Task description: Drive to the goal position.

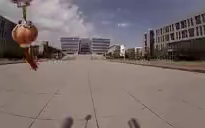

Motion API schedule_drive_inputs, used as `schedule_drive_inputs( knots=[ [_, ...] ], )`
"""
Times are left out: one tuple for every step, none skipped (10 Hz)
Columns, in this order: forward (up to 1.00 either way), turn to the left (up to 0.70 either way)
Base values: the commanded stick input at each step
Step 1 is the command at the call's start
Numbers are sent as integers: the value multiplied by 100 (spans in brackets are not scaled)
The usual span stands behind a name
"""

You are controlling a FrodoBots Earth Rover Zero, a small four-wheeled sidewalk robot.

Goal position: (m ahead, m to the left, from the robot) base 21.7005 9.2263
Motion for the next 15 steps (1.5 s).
schedule_drive_inputs(
  knots=[
    [99,-1],
    [99,-1],
    [99,-1],
    [99,-1],
    [99,-1],
    [99,-1],
    [99,-1],
    [99,-1],
    [99,-1],
    [99,-1],
    [99,-1],
    [99,-1],
    [99,-1],
    [99,-1],
    [99,-1]
  ],
)
